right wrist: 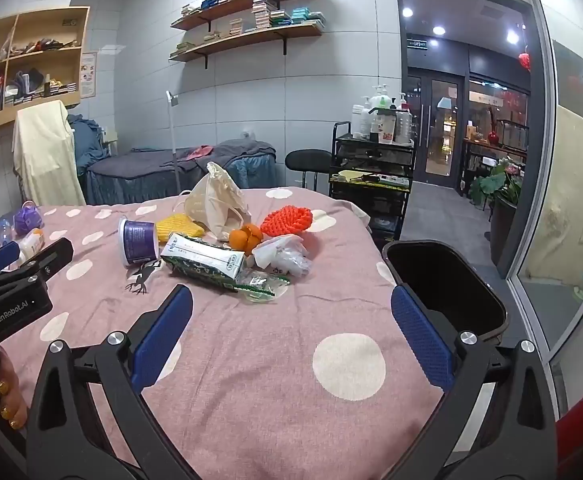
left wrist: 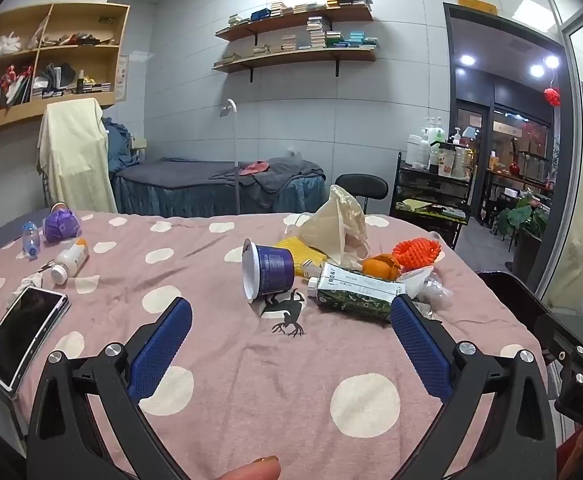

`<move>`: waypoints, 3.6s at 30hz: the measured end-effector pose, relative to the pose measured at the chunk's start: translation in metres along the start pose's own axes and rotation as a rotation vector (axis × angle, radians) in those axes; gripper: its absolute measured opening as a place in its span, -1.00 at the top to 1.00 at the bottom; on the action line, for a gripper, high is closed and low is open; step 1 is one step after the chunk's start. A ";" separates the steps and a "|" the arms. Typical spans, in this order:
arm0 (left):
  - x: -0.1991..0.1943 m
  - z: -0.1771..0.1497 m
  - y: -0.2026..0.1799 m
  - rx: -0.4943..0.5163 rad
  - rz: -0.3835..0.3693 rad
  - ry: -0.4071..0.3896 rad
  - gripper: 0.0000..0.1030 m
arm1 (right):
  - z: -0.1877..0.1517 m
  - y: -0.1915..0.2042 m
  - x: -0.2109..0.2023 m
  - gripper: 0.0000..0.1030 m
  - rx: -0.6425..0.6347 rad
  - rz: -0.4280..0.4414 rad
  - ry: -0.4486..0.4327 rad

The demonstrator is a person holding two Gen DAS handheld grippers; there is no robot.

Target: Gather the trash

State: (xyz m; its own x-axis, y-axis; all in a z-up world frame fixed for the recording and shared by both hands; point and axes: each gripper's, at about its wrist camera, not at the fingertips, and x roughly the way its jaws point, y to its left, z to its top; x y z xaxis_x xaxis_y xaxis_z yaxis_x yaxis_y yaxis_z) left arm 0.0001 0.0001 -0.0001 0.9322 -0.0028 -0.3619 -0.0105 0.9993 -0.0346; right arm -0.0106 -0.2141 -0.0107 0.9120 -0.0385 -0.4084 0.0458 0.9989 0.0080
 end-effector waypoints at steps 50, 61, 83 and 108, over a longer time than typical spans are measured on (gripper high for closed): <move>0.009 -0.001 0.007 -0.019 0.005 0.049 -0.89 | -0.003 0.001 0.011 -0.91 0.027 0.021 0.029; 0.006 0.000 0.004 -0.012 0.008 0.050 -0.89 | -0.002 -0.001 0.007 -0.91 0.031 0.025 0.021; 0.011 -0.004 0.007 -0.017 0.018 0.071 -0.89 | -0.003 0.000 0.012 -0.91 0.029 0.029 0.042; 0.045 -0.016 0.029 -0.044 -0.039 0.197 -0.89 | -0.007 0.000 0.051 -0.91 -0.023 0.219 0.192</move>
State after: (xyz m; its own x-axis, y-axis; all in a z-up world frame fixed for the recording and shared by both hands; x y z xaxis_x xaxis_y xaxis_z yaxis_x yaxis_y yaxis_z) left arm 0.0359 0.0284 -0.0326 0.8435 -0.0531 -0.5345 0.0047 0.9958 -0.0914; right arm 0.0329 -0.2156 -0.0381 0.8050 0.1812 -0.5650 -0.1548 0.9834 0.0949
